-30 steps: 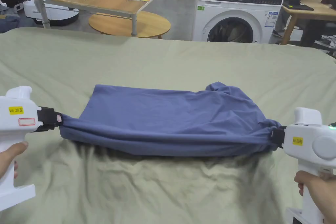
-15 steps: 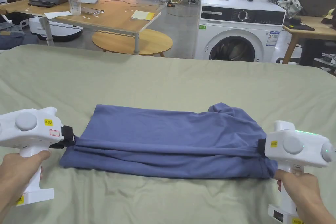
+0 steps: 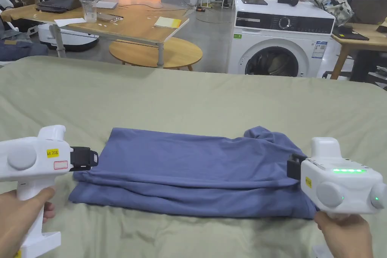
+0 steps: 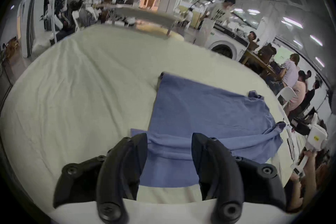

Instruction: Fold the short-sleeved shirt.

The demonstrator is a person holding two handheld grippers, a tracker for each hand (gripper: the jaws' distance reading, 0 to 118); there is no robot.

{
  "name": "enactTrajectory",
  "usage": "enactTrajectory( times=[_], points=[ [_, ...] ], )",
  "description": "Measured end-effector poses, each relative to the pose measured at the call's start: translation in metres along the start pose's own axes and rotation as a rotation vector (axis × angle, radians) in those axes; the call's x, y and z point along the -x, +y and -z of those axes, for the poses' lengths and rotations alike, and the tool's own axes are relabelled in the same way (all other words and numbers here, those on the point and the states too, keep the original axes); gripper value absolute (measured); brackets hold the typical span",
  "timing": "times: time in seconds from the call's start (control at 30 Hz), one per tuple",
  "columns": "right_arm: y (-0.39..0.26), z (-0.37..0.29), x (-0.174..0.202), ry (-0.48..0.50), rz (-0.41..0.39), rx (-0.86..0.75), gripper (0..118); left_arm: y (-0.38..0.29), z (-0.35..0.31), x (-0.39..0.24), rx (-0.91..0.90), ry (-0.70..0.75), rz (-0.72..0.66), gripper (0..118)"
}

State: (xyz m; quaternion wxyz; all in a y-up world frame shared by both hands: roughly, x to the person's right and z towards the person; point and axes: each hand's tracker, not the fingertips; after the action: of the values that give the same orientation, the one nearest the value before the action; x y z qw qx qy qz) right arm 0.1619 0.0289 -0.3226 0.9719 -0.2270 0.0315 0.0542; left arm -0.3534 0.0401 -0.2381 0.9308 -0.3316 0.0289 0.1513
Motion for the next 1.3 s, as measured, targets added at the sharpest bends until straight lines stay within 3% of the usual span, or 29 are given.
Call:
enactTrajectory(
  times=[0.07,0.1,0.13,0.17,0.2,0.53,0.77,0.8,0.87,0.93,1.1,1.13,1.2,1.27,1.3],
  points=[
    [-0.003,-0.014,0.011,0.017,0.019,-0.061,43,-0.008,-0.016,-0.011,-0.092,0.006,0.057,48],
    [-0.005,-0.021,0.018,0.016,0.026,-0.094,27,-0.015,-0.025,-0.017,-0.136,0.008,0.087,43],
    [-0.007,-0.028,0.024,0.018,0.025,-0.110,9,-0.025,-0.036,-0.026,-0.196,0.025,0.109,20],
    [-0.009,-0.032,0.029,0.013,0.040,-0.121,4,-0.030,-0.042,-0.032,-0.219,0.029,0.126,2],
    [-0.013,-0.038,0.033,0.007,0.060,-0.138,0,-0.034,-0.042,-0.033,-0.211,0.048,0.135,0],
    [-0.026,-0.057,0.048,0.036,0.056,-0.158,0,-0.038,-0.041,-0.002,-0.099,0.062,-0.003,0],
    [-0.028,-0.052,0.044,0.039,0.024,-0.120,0,-0.005,0.002,0.032,0.178,0.057,-0.080,0],
    [-0.029,-0.052,0.044,0.041,0.020,-0.114,0,0.001,0.012,0.036,0.232,0.077,-0.084,3],
    [-0.032,-0.051,0.044,0.037,0.011,-0.099,0,0.004,0.029,0.038,0.335,0.073,-0.090,48],
    [-0.035,-0.050,0.042,0.038,0.009,-0.090,0,0.002,0.046,0.038,0.386,0.077,-0.076,67],
    [-0.042,-0.046,0.037,0.028,0.012,-0.057,0,-0.020,0.083,0.032,0.544,0.155,-0.033,67],
    [-0.043,-0.046,0.036,0.025,0.013,-0.050,0,-0.020,0.078,0.024,0.497,0.172,0.010,67],
    [-0.045,-0.045,0.031,0.020,0.014,-0.043,0,-0.024,0.070,0.010,0.469,0.202,0.045,48],
    [-0.046,-0.046,0.027,0.012,0.018,-0.034,0,-0.026,0.065,-0.002,0.475,0.163,0.181,16],
    [-0.046,-0.044,0.024,0.010,0.020,-0.025,0,-0.028,0.062,-0.003,0.471,0.159,0.180,1]
  ],
)
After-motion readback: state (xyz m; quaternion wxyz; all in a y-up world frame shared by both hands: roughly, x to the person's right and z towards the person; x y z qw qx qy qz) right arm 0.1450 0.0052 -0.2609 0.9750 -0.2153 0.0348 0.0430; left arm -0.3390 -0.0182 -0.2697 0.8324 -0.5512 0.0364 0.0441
